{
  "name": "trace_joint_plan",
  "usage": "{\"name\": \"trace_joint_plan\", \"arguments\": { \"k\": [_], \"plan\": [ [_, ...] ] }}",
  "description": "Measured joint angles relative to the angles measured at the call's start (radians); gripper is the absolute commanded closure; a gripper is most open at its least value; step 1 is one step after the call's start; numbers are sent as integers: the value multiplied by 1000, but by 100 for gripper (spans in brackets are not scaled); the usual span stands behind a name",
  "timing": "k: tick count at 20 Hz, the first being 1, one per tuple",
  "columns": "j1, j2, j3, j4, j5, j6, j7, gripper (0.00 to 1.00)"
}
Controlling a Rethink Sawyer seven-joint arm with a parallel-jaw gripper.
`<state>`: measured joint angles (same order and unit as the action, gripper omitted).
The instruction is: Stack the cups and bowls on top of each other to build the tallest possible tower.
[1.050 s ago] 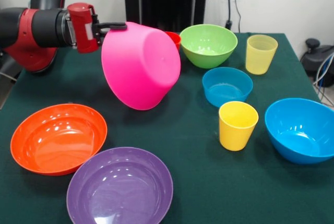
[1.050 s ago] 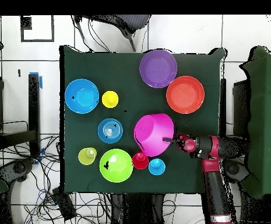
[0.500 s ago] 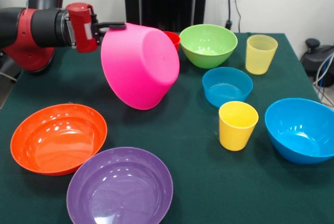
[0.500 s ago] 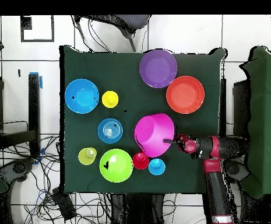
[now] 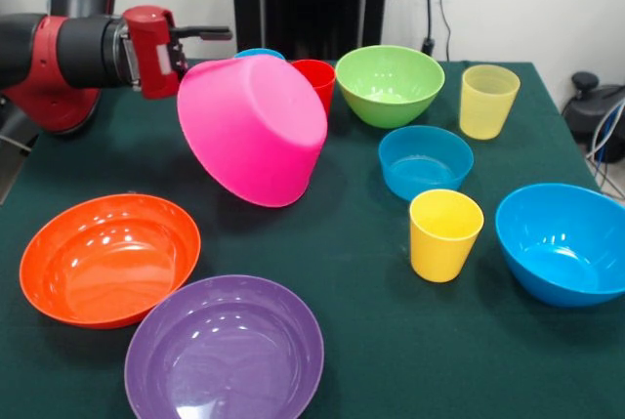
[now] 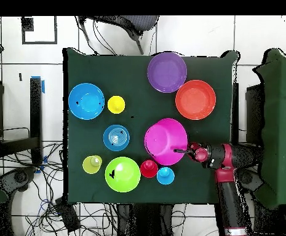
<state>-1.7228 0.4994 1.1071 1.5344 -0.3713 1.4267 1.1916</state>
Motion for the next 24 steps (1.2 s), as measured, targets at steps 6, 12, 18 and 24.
{"name": "trace_joint_plan", "arguments": {
  "k": [6,12,18,24],
  "plan": [
    [-2,-25,-14,-1,0,0,0,0],
    [-10,-55,-41,-2,0,0,0,0],
    [-25,-85,-68,-3,-12,0,0,0],
    [-46,-108,-98,-2,-55,-1,0,0]
  ]
}}
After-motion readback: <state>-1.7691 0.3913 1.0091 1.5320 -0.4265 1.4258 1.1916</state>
